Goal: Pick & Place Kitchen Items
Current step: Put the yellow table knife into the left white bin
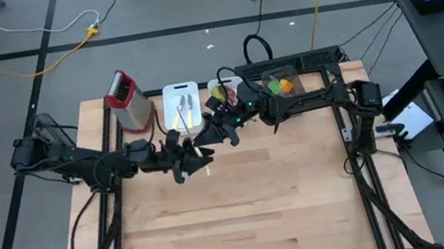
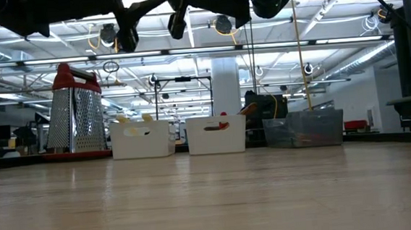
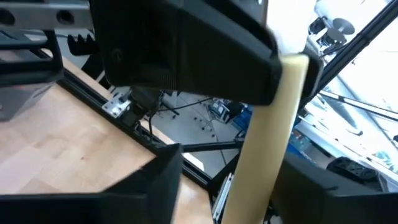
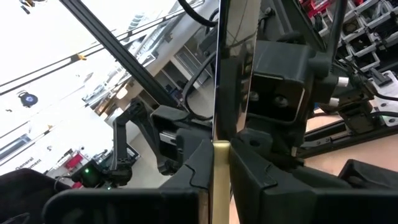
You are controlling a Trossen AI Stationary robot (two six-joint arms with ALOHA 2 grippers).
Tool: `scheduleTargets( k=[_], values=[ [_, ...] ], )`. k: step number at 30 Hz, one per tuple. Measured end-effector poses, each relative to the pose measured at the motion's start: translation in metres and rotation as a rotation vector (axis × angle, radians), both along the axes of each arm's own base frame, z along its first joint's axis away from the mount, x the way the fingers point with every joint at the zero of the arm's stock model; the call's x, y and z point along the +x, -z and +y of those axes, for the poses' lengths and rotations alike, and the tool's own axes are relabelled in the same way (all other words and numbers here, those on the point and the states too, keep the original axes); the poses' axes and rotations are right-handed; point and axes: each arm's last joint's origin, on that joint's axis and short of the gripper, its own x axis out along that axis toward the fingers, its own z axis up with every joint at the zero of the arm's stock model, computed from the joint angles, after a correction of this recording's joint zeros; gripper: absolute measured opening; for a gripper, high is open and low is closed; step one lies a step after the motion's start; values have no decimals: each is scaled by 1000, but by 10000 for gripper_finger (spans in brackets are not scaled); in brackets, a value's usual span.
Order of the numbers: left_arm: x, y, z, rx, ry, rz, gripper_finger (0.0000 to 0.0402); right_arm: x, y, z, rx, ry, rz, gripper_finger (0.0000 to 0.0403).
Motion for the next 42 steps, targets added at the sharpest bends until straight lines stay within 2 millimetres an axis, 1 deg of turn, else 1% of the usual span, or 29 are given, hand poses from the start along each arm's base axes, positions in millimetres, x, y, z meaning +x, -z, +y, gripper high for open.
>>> scheduleTargets(
  k=[7, 8, 11, 17, 21, 23, 26, 36, 42],
  values=[
    [0, -3, 4, 6, 29, -29, 60, 0, 0, 0, 4, 1, 7, 21],
    [0, -3, 4, 13, 34, -31, 47, 0, 1, 0, 8, 1, 12, 21],
    [0, -3, 6, 30, 46, -31, 49, 0, 2, 0, 5, 5, 18, 22],
    [0, -1, 7, 9, 52, -7, 49, 1, 5, -1, 8, 10, 49, 50],
    [0, 2, 7, 8, 49, 18, 48, 1, 5, -1, 2, 36, 50, 51],
    [1, 3, 7, 10, 49, 29, 32, 1, 5, -1, -3, 37, 46, 50],
    [1, 3, 7, 12, 50, 31, 23, 1, 5, -3, 7, 40, 47, 51],
    [1, 4, 7, 18, 49, 42, 23, 1, 7, -3, 36, 41, 90, 83],
    [1, 6, 7, 21, 49, 65, 23, 1, 10, -6, 41, 46, 119, 86]
  ],
)
